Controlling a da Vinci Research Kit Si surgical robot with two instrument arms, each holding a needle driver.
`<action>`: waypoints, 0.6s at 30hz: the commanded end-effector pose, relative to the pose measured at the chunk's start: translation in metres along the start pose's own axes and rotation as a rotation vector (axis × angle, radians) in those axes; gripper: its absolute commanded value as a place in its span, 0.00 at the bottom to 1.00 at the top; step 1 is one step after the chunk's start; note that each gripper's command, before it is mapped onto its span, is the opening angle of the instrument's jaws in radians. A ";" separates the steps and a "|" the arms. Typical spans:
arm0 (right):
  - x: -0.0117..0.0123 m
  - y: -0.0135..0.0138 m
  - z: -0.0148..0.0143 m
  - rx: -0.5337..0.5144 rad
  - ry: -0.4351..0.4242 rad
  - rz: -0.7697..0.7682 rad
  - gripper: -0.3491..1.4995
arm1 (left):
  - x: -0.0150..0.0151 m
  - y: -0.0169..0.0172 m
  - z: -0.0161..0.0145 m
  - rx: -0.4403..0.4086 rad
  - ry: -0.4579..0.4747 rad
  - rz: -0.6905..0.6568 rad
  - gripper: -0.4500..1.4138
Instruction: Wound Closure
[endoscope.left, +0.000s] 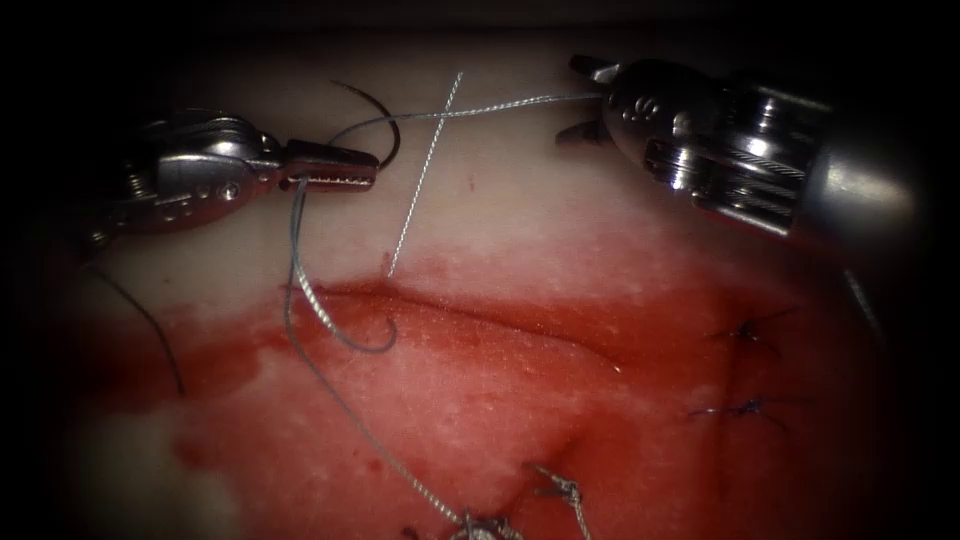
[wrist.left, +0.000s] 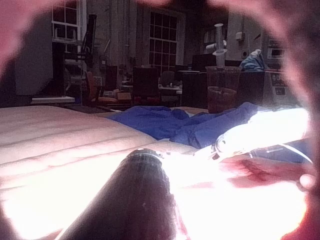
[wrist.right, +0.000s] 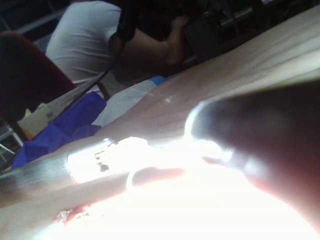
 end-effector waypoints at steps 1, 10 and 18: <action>-0.0007 -0.0014 -0.0007 0.010 -0.008 0.001 0.22 | -0.0001 -0.0016 -0.0004 0.012 -0.002 0.006 0.05; -0.0008 -0.0015 -0.0017 0.039 0.020 0.038 0.00 | -0.0001 -0.0017 -0.0005 0.032 0.004 0.005 0.29; 0.0008 -0.0034 -0.0038 -0.151 -0.418 0.288 0.00 | -0.0017 -0.0019 -0.0008 0.282 0.100 -0.156 0.95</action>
